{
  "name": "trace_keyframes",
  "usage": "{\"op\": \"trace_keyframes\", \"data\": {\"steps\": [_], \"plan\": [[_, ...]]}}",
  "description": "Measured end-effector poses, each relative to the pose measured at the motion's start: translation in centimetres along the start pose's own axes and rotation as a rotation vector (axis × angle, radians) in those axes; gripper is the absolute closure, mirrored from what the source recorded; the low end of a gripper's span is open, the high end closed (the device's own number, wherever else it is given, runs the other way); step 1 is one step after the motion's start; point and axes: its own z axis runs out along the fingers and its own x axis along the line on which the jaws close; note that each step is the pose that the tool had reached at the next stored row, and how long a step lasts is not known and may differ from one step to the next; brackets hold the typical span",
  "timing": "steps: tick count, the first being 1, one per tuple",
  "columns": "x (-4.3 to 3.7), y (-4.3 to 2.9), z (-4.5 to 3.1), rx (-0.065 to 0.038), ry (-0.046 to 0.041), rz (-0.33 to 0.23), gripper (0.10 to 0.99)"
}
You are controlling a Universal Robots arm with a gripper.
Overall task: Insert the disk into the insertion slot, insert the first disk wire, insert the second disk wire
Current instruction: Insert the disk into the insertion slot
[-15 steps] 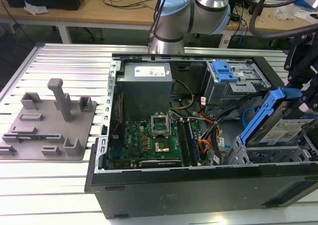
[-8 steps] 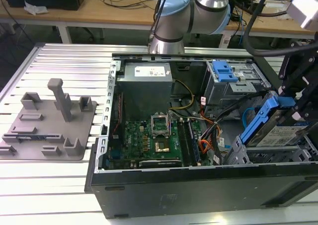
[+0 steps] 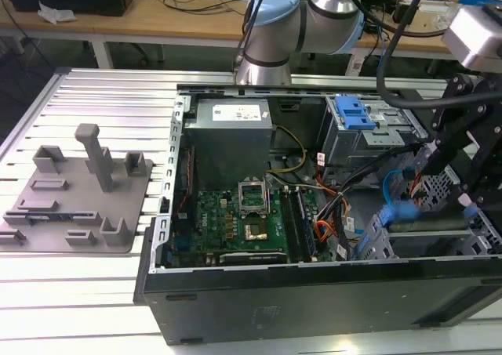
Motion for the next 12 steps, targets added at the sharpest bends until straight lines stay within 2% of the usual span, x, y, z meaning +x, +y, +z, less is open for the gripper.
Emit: {"op": "trace_keyframes", "data": {"steps": [2, 3, 12], "plan": [[0.01, 0.00, 0.03, 0.000, 0.0001, 0.000, 0.529], [0.01, 0.00, 0.03, 0.000, 0.0001, 0.000, 0.467], [0.01, 0.00, 0.06, 0.000, -0.0002, 0.000, 0.467]]}}
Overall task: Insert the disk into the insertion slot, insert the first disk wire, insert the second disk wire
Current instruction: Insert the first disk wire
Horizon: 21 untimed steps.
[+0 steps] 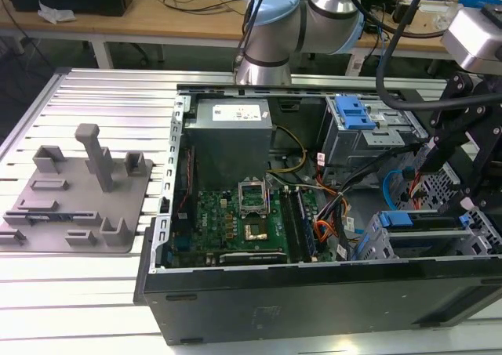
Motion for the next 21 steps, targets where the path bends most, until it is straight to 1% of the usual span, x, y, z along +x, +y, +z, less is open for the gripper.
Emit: {"op": "trace_keyframes", "data": {"steps": [8, 9, 10, 11, 12, 13, 14, 15, 16, 17, 18, 19, 20, 21], "plan": [[0.00, 0.00, 0.01, 0.000, 0.0000, 0.000, 0.467], [-0.05, 0.00, 0.04, 0.000, 0.0012, 0.000, 0.467], [-0.36, 0.01, 0.05, 0.001, 0.0184, 0.001, 0.467], [-0.49, 0.02, 0.04, 0.005, 0.0422, 0.003, 0.467], [-0.59, 0.02, 0.04, 0.015, 0.0586, 0.004, 0.467], [-0.74, 0.02, 0.06, 0.037, 0.0718, 0.004, 0.467], [-0.81, 0.02, 0.05, 0.056, 0.0758, 0.004, 0.467], [-0.89, 0.02, 0.06, 0.078, 0.0753, 0.008, 0.467], [-0.91, 0.00, 0.10, 0.091, 0.0744, 0.029, 0.467], [-1.02, 0.42, 0.28, 0.092, 0.0900, 0.035, 0.467], [-1.66, 0.52, 0.36, 0.094, 0.1355, 0.036, 0.467], [-2.20, 0.53, 0.39, 0.095, 0.1691, 0.037, 0.467], [-2.40, 0.55, 0.41, 0.095, 0.1874, 0.038, 0.467], [-2.60, 0.57, 0.42, 0.095, 0.2119, 0.038, 0.467]]}}
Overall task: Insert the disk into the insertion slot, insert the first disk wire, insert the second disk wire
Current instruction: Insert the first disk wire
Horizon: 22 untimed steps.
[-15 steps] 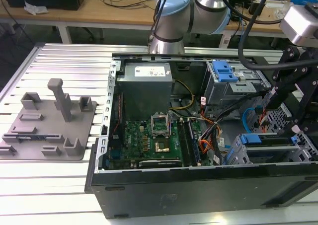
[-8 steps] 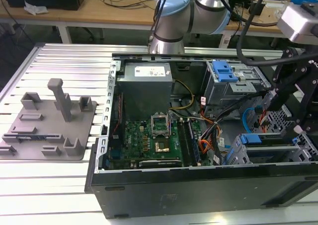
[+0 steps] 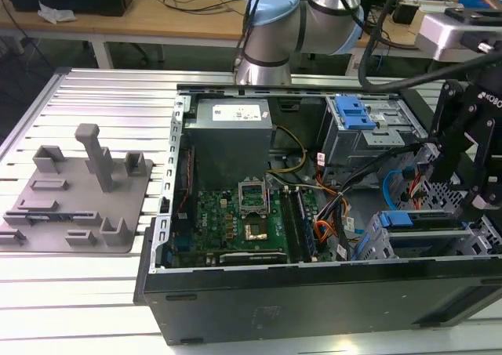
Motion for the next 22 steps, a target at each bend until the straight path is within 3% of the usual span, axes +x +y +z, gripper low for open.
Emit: {"op": "trace_keyframes", "data": {"steps": [2, 4, 5, 7, 10, 13, 15, 17, 19, 20, 21, 22], "plan": [[-0.24, 0.02, -0.05, 0.001, 0.0394, -0.001, 0.467], [-0.52, 0.04, -0.09, 0.003, 0.0873, -0.002, 0.467], [-0.60, 0.06, -0.08, 0.007, 0.1056, 0.001, 0.467], [-0.62, 0.04, -0.08, 0.008, 0.1062, 0.019, 0.467], [-0.69, 0.06, 0.31, -0.007, 0.1077, 0.083, 0.467], [-2.32, 0.14, 0.33, -0.009, 0.1091, 0.090, 0.467], [-3.50, 0.20, 0.50, -0.007, 0.1242, 0.085, 0.467], [-3.74, 0.22, 0.58, -0.003, 0.1386, 0.074, 0.467], [-3.77, 0.22, 0.70, 0.015, 0.1561, 0.008, 0.478], [-3.81, 0.22, 0.74, 0.021, 0.1617, -0.015, 0.612], [-3.88, 0.23, 0.77, 0.024, 0.1654, -0.024, 0.612], [-4.00, 0.23, 0.76, 0.026, 0.1710, -0.031, 0.671]]}}
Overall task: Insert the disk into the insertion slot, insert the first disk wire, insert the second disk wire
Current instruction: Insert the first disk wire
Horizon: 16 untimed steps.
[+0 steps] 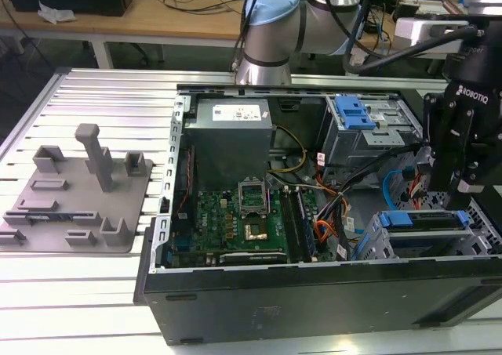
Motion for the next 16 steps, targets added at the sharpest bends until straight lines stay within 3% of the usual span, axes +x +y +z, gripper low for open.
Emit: {"op": "trace_keyframes", "data": {"steps": [1, 2, 4, 5, 10, 16], "plan": [[-0.57, 0.01, -0.20, 0.001, 0.0218, -0.004, 0.729], [-0.74, 0.02, -0.25, 0.000, 0.0276, -0.005, 0.796], [-0.79, 0.00, -0.27, 0.000, 0.0279, -0.005, 0.796], [-1.18, -0.08, -0.39, 0.000, 0.0280, -0.005, 0.796], [-3.42, -0.69, -1.16, 0.000, 0.0298, -0.005, 0.796], [-6.22, -1.93, -2.09, 0.000, 0.0300, -0.005, 0.796]]}}
